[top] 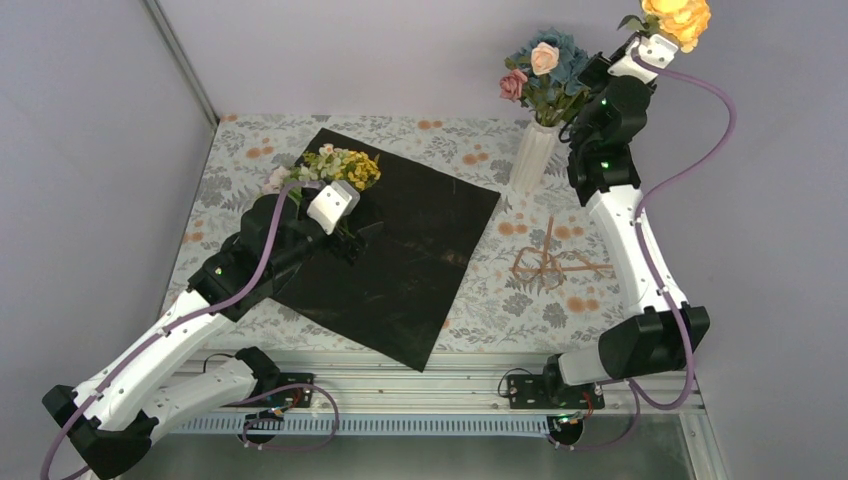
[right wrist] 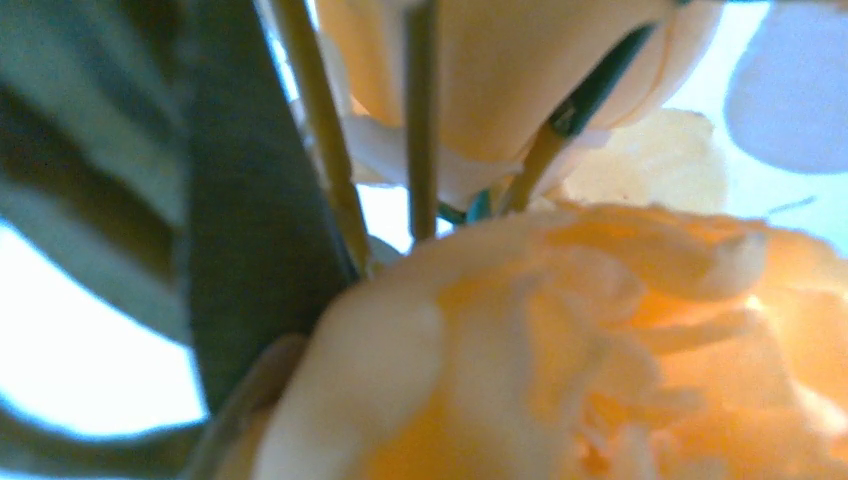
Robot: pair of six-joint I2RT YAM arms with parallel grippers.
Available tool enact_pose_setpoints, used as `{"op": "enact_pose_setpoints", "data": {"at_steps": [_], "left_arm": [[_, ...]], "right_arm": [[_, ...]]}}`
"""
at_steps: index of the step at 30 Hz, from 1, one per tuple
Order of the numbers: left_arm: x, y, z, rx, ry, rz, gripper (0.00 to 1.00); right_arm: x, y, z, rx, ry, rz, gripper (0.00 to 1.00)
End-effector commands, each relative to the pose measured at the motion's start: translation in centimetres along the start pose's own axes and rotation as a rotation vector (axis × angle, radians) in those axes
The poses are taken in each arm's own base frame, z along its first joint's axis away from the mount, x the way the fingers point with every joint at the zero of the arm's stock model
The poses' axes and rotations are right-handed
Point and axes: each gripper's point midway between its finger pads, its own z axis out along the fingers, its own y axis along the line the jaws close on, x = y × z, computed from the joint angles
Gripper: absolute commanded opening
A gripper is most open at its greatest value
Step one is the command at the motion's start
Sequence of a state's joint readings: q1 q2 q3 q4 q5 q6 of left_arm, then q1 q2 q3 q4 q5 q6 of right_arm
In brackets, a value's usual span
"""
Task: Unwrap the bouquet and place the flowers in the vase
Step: Insert the fake flower into the vase.
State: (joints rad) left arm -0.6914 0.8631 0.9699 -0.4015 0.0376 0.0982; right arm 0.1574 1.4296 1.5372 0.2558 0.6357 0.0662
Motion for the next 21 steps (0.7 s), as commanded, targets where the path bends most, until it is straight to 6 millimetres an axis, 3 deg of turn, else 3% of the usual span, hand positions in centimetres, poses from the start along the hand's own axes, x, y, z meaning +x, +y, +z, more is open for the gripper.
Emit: {"op": "enact_pose_setpoints", "data": {"at_steps": [1,16,21], "left_arm": [[-0.3,-0.1,-0.3,0.004,-0.021,0.02,1.0],[-0.3,-0.4,-0.3,0.022,-0.021,0.026,1.0],[-0.3,-0.5,-0.3,0.027,-0.022,0.025,1.0]], "right_arm": [[-1.0,-0.2,0.9,-0.044,-0.09,0.149,0.04],[5.3,1.0,4.0,-0.025,0.068,0.026,0.04],[6.2,1.0,4.2,-0.017,0.085,-0.016,0.04]]}}
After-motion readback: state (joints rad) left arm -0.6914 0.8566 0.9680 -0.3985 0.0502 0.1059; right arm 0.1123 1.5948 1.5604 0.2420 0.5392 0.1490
